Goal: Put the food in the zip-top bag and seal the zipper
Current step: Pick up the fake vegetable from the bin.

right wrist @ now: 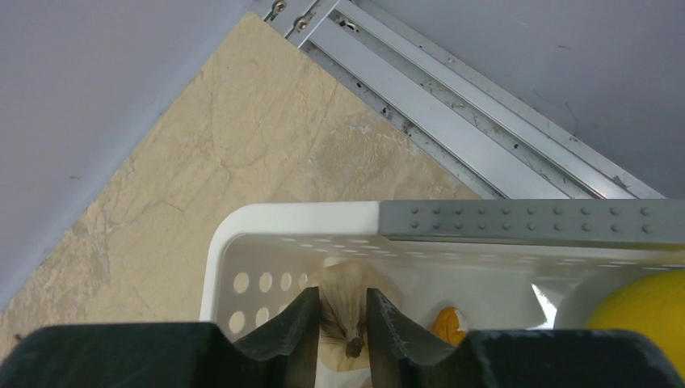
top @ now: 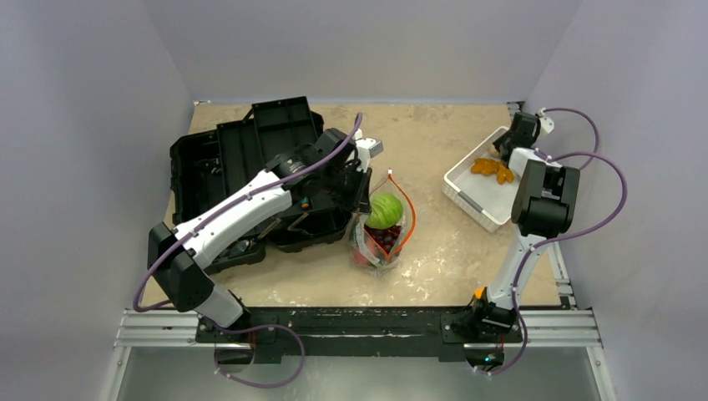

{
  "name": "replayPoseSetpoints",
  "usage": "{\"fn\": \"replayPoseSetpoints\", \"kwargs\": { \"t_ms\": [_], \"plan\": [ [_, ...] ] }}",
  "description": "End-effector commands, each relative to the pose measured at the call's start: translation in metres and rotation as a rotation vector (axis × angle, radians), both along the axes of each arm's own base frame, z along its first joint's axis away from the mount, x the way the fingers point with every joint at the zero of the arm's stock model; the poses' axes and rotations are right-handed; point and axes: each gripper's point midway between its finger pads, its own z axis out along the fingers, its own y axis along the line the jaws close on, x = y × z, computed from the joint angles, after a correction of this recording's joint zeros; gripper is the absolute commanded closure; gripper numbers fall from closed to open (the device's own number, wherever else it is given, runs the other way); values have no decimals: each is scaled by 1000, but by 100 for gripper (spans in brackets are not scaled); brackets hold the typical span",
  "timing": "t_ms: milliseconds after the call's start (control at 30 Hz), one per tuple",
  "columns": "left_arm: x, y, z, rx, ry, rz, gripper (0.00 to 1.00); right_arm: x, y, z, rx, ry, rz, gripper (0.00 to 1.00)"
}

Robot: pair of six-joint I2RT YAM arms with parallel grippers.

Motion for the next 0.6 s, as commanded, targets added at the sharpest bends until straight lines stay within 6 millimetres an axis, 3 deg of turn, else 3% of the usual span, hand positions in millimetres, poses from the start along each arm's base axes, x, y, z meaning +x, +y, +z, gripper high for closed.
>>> {"fn": "replayPoseSetpoints", "kwargs": {
  "t_ms": [0,167,567],
  "plan": [
    [4,-10,17,-49,-26,-7,100,6,-4,13,-33,-17,17,79],
    [4,-11,16,-44,-24,-8,100,2,-5,17,-48,-7,17,97],
    [9,-9,8,-12,-29,3,100,-17,-4,43,-92,-20,17,100]
  ]
}}
